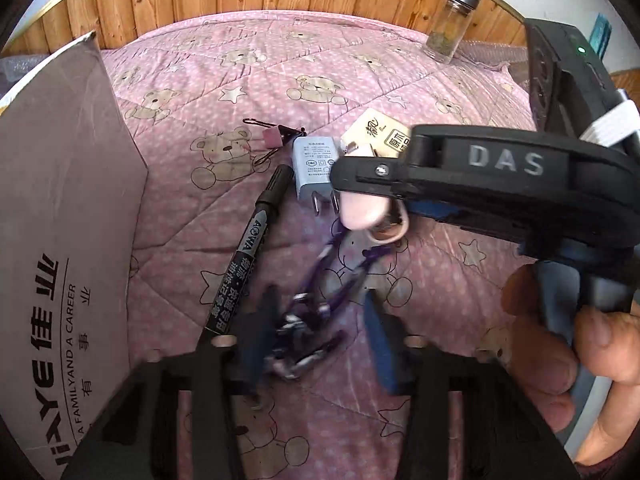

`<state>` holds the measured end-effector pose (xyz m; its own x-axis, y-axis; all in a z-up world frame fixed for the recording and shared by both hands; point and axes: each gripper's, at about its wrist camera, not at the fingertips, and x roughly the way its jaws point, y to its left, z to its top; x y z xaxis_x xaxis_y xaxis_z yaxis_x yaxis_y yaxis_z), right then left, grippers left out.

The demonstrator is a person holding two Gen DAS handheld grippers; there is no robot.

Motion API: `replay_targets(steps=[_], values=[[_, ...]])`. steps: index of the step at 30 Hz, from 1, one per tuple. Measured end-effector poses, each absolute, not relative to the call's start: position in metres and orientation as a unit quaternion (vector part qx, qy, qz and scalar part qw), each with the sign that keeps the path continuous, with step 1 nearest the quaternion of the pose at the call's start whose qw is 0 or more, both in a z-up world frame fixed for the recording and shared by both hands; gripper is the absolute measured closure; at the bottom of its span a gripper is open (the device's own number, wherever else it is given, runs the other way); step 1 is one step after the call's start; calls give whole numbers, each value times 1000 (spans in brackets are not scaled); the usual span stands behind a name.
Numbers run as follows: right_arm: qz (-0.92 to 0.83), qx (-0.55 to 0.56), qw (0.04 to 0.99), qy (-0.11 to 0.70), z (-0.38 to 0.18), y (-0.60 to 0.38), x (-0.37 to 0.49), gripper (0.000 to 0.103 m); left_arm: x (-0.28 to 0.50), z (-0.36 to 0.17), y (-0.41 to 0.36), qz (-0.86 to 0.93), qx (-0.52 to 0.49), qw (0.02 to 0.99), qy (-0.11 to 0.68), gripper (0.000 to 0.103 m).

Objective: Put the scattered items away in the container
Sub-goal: 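Grasp the pink stapler with the right tool while the left grasps the purple figure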

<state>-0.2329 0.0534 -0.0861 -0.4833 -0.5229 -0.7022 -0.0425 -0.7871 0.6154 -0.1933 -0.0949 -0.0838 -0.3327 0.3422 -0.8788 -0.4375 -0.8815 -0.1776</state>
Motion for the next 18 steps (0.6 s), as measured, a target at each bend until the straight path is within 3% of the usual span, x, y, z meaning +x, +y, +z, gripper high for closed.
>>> replay_targets(steps=[2, 3, 4, 5, 8, 10, 11, 12, 13, 14, 16, 18], values=[[-812, 481, 145, -297, -82, 62, -221, 62, -193, -82, -98, 810, -529, 250, 34, 78], [-813, 478, 141, -300, -80, 67, -215, 69, -192, -81, -98, 810, -528, 253, 36, 81], [-815, 475, 138, -302, -78, 71, -209, 87, -190, -80, -97, 810, -527, 254, 40, 81], [-817, 473, 134, -302, -75, 75, -203, 92, -188, -78, -95, 811, -525, 255, 43, 82], [-826, 472, 123, -283, -69, 81, -191, 92, -186, -82, -84, 809, -525, 253, 73, 74], [-829, 476, 131, -264, -68, 77, -189, 81, -190, -92, -77, 807, -528, 250, 87, 57], [-832, 479, 128, -249, -67, 74, -187, 76, -187, -91, -76, 816, -513, 247, 95, 54], [-836, 484, 124, -228, -68, 70, -186, 65, -186, -93, -72, 816, -512, 247, 106, 50], [-838, 488, 123, -211, -70, 66, -184, 55, -184, -93, -70, 817, -507, 250, 114, 50], [-838, 493, 123, -201, -74, 63, -181, 53, -182, -93, -70, 818, -505, 250, 116, 51], [-843, 488, 123, -190, -84, 59, -172, 53, -182, -92, -75, 820, -502, 251, 113, 68], [-850, 479, 126, -181, -85, 57, -168, 55, -182, -91, -81, 818, -506, 255, 100, 68]])
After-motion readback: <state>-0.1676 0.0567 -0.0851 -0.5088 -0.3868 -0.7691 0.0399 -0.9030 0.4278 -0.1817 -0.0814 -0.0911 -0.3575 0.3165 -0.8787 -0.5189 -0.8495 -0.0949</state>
